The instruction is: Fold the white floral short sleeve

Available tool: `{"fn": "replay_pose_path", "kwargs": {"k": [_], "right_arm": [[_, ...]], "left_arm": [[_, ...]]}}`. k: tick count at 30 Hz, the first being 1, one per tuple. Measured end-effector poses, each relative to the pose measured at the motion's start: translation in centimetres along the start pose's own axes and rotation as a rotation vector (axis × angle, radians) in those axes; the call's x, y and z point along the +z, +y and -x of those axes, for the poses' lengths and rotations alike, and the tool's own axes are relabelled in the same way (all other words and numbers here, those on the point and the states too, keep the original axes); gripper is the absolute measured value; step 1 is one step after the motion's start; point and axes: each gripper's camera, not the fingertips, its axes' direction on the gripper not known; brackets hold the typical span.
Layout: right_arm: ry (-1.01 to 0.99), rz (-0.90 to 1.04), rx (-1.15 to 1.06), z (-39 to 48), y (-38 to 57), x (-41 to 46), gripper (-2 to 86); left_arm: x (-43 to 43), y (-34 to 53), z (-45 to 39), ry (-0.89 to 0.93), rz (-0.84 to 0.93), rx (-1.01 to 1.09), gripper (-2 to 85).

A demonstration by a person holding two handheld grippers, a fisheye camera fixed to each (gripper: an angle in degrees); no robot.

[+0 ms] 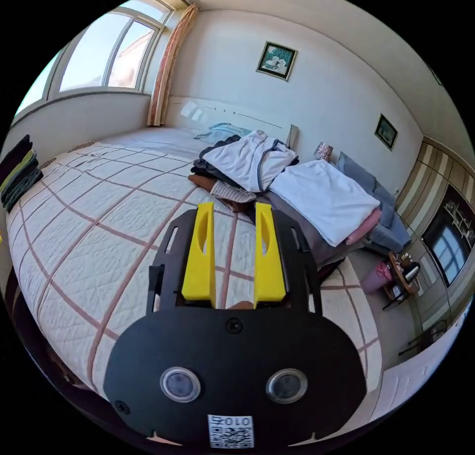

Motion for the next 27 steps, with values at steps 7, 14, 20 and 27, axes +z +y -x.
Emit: {"fn": "replay_pose_path", "kwargs": {"k": [7, 14, 20, 27], "right_arm": [[0.154, 0.107, -0.303, 5.4, -10.3, 11.9, 11.7], [0.163, 0.297, -0.3, 5.3, -11.9, 19.3, 6.3], [-0.263, 0.173, 0.068, -5.1, -11.7, 14.8, 4.5], [-0.74, 0.1, -0.175, -3.1, -7.6, 1.5, 5.0]], "left_arm": [[-1.9, 3.2, 1.4, -0.15, 0.034, -0.153, -0.2], [-2.5, 5.3, 3.3, -0.14, -0.002, -0.275, -0.1], [-1.6, 5.3, 5.0, -0.117, -0.029, -0.253, -0.1], [1.4, 3.0, 5.4, 0.047, -0.081, -0.173, -0.1]]}}
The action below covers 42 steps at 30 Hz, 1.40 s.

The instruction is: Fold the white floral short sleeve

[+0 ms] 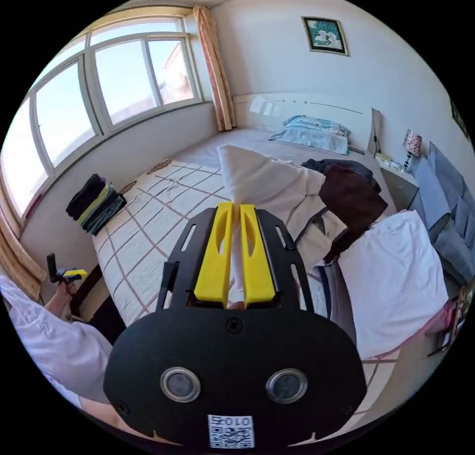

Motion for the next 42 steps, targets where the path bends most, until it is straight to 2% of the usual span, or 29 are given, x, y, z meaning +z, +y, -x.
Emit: {"fn": "replay_pose_path", "kwargs": {"k": [1, 4, 6, 10, 12, 17, 21, 24, 26, 27, 29, 31, 33, 36, 39, 42], "right_arm": [[-0.11, 0.073, -0.072, 3.5, 1.8, 1.1, 5.5], [-0.242, 0.275, -0.188, 10.9, 8.0, 6.6, 8.6], [-0.241, 0.251, -0.12, 12.2, 11.9, 8.3, 10.6], [-0.179, 0.145, 0.287, 9.3, 18.6, 10.9, 12.1], [-0.179, 0.093, 0.359, 9.7, 20.2, 11.9, 12.7], [-0.081, 0.042, 0.404, 13.8, 20.3, 15.2, 12.6], [-0.033, 0.167, 0.368, 16.0, 18.8, 21.1, 10.6], [-0.047, 0.226, 0.434, 15.1, 18.4, 23.4, 5.8], [-0.09, 0.145, 0.484, 15.2, 18.3, 22.0, 4.5], [-0.145, 0.05, 0.464, 16.1, 18.1, 20.4, 4.2], [-0.263, -0.041, 0.271, 19.3, 17.5, 18.6, 4.0], [-0.384, 0.017, -0.065, 25.2, 17.9, 18.7, 4.0], [-0.368, 0.13, -0.192, 28.3, 19.9, 20.6, 4.1], [-0.4, 0.262, -0.132, 29.5, 24.1, 24.3, 4.3], [-0.464, 0.175, -0.013, 28.2, 28.1, 23.7, 5.4], [-0.533, 0.103, 0.007, 26.9, 30.0, 21.4, 7.2]], "left_arm": [[0.1, -0.2, -0.2, 0.012, -0.005, 0.013, -0.1], [1.2, -1.2, -0.7, 0.091, 0.007, 0.061, 0.2], [2.3, -1.7, -1.4, 0.096, 0.034, 0.125, 0.7], [4.1, -3.1, -3.3, 0.062, 0.096, 0.244, 2.8], [5.2, -3.8, -4.6, 0.096, 0.081, 0.295, 3.9], [8.1, -4.2, -6.6, 0.104, 0.077, 0.317, 5.4], [9.2, -4.5, -7.1, 0.112, 0.067, 0.278, 6.5], [9.2, -5.1, -6.6, 0.132, 0.071, 0.259, 7.5], [9.0, -5.4, -6.2, 0.136, 0.073, 0.245, 8.4], [8.7, -5.6, -5.7, 0.142, 0.063, 0.231, 9.2], [8.5, -5.8, -4.8, 0.15, 0.05, 0.194, 10.6], [8.7, -6.0, -3.9, 0.183, 0.051, 0.157, 12.1], [9.9, -6.2, -2.9, 0.221, 0.093, 0.103, 14.1], [12.1, -6.0, -3.0, 0.249, 0.159, 0.086, 15.5], [13.3, -5.7, -4.3, 0.213, 0.195, 0.126, 16.2], [14.7, -6.0, -6.7, 0.136, 0.255, 0.224, 16.7]]}}
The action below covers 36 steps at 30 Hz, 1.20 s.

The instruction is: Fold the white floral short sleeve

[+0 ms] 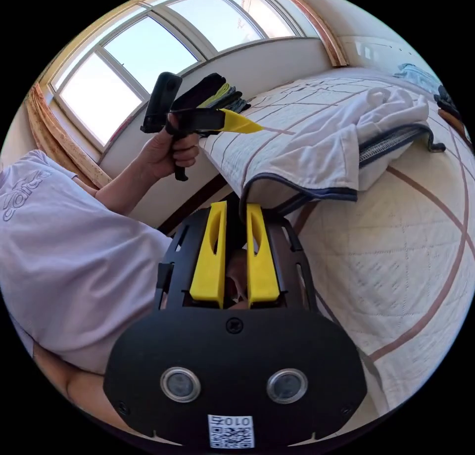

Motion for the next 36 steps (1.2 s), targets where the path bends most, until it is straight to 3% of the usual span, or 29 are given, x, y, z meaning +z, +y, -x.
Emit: {"fn": "replay_pose_path", "kwargs": {"k": [9, 15, 21, 27, 32, 34, 36], "right_arm": [[-0.005, -0.05, -0.004, 1.1, 1.4, -3.3, 6.5], [0.018, -0.115, 0.083, 2.0, 4.7, -5.2, 4.7], [0.043, -0.184, 0.134, 2.4, 5.9, -7.3, 3.8], [0.095, -0.175, 0.149, 1.9, 4.7, -8.3, 3.8], [0.296, -0.172, 0.196, -0.1, -0.8, -9.0, 7.2], [0.375, -0.24, 0.233, -0.7, -3.9, -10.3, 8.4], [0.383, -0.247, 0.261, -1.6, -6.0, -10.4, 9.2]], "left_arm": [[5.5, -9.0, -7.5, -0.045, 0.074, 0.203, 16.6], [8.8, -14.0, -6.2, -0.047, 0.076, 0.036, 15.4], [12.4, -16.3, -7.8, -0.151, 0.214, 0.091, 8.4], [6.0, -14.9, -6.3, 0.095, 0.096, 0.164, 1.3], [-2.9, -11.2, -6.0, 0.183, -0.043, 0.259, 0.2], [-6.5, -8.7, -5.8, 0.147, -0.077, 0.288, 0.2], [-8.9, -4.9, -3.3, -0.009, -0.039, 0.187, 0.4]]}}
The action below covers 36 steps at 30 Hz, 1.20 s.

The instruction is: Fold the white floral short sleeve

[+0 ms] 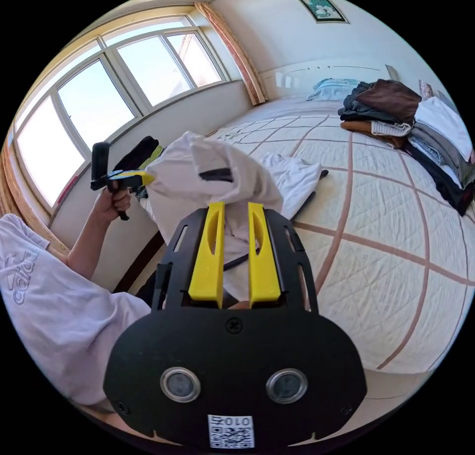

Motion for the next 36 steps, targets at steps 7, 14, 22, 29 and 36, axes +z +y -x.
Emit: {"fn": "replay_pose_path", "kwargs": {"k": [7, 14, 22, 29, 36], "right_arm": [[0.093, 0.196, 0.022, 1.9, -2.2, 7.5, 8.7], [0.115, 0.206, -0.062, 3.4, -3.0, 5.8, 8.7], [0.105, 0.24, -0.055, 3.8, -3.2, 4.5, 8.3], [0.061, 0.092, -0.041, 1.3, -0.9, -2.7, 9.8], [0.129, -0.167, -0.258, 3.8, -2.0, -9.0, 15.6]], "left_arm": [[0.5, 12.1, 6.4, -0.085, 0.142, -0.472, 4.5], [-1.2, 6.7, -6.5, -0.342, 0.079, -0.011, 12.3], [8.2, 0.1, -17.7, -0.56, 0.067, 0.366, 9.5], [-0.1, -4.5, -17.3, -0.089, -0.059, 0.468, 0.3], [-17.0, -10.3, -12.8, 0.075, -0.243, 0.418, -0.3]]}}
